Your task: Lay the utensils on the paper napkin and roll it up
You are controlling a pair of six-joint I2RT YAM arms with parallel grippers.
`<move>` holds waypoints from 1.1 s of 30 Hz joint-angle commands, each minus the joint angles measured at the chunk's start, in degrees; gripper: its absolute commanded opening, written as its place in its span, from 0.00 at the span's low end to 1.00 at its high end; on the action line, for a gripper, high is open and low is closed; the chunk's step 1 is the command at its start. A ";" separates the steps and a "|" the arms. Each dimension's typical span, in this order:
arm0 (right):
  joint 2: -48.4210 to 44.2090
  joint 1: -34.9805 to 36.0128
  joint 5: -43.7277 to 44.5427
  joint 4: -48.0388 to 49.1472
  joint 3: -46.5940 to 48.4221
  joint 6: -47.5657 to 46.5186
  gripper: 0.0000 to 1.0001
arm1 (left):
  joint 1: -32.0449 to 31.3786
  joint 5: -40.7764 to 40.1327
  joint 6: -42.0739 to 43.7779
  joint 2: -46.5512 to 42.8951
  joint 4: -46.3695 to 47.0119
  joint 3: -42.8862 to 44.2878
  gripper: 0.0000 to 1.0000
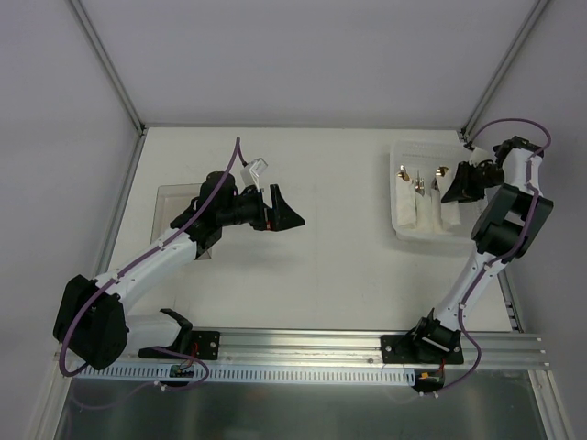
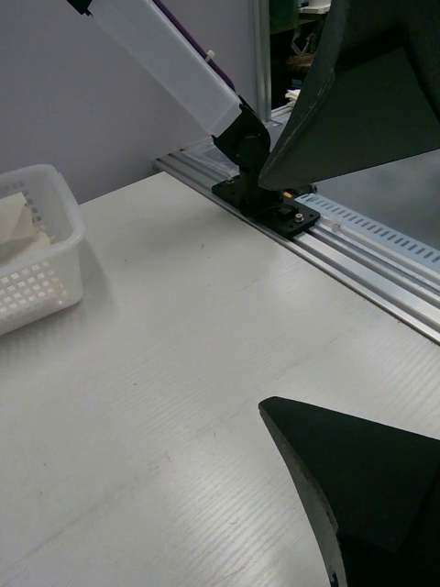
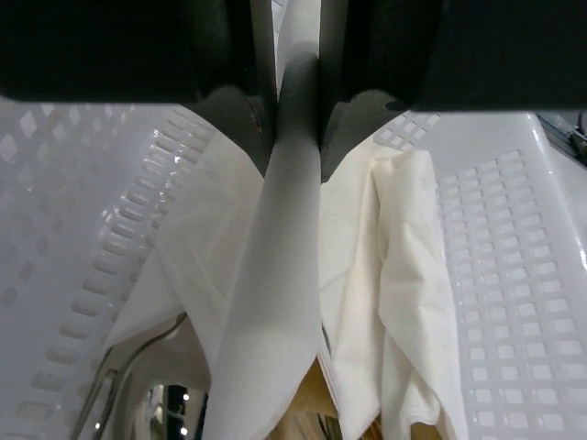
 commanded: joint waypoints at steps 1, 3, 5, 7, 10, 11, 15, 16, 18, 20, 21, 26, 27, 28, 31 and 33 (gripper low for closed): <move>-2.90 0.68 -6.16 -0.57 -0.87 3.23 0.00 | 0.64 1.04 0.54 -0.32 2.38 0.06 0.99; -3.34 1.38 -8.61 -0.57 -1.84 3.85 0.00 | 0.64 1.22 0.54 -0.23 2.38 0.15 0.99; -3.78 2.35 -9.59 -0.57 -2.98 4.64 0.00 | 0.73 1.31 0.54 -0.06 2.38 0.32 0.99; -3.69 2.88 -10.30 -0.57 -3.51 4.99 0.00 | 0.73 1.48 0.54 0.29 2.38 0.41 0.99; -3.08 3.32 -10.21 -0.48 -4.21 5.43 0.00 | 0.82 1.48 0.54 0.47 2.39 0.59 0.99; -2.47 3.32 -10.38 -0.48 -4.30 5.52 0.00 | 0.90 1.48 0.54 0.47 2.38 0.59 0.99; -1.24 3.41 -11.08 0.22 -5.00 6.22 0.00 | 0.91 1.48 0.45 0.56 2.56 0.41 0.99; -0.88 3.41 -11.35 0.40 -5.09 6.75 0.00 | 0.91 1.57 0.45 0.65 2.56 0.41 0.99; 0.43 3.67 -11.53 0.49 -5.01 6.93 0.00 | 0.82 1.57 0.37 0.65 2.65 0.41 0.99; 0.96 3.76 -11.27 1.71 -5.44 7.63 0.00 | 0.99 1.66 0.37 0.65 2.65 0.41 0.99; 1.40 3.76 -11.09 2.06 -5.62 7.81 0.00 | 0.99 1.57 0.37 0.65 2.56 0.33 0.99; 2.99 3.85 -11.97 2.94 -5.88 8.68 0.00 | 1.17 1.66 0.28 0.47 2.56 -0.03 0.99; 3.16 3.94 -12.05 3.30 -5.97 8.77 0.00 | 1.26 1.66 0.19 0.64 2.65 -0.11 0.99; 3.34 3.94 -12.14 3.47 -6.15 8.69 0.00 | 1.26 1.74 0.19 0.65 2.65 -0.11 0.99; 4.13 3.94 -13.29 4.00 -5.97 9.30 0.00 | 1.26 1.74 0.19 0.73 2.73 -0.20 0.99; 4.39 4.02 -14.16 4.18 -5.80 9.74 0.00 | 1.26 1.75 0.10 0.73 2.73 -0.29 0.99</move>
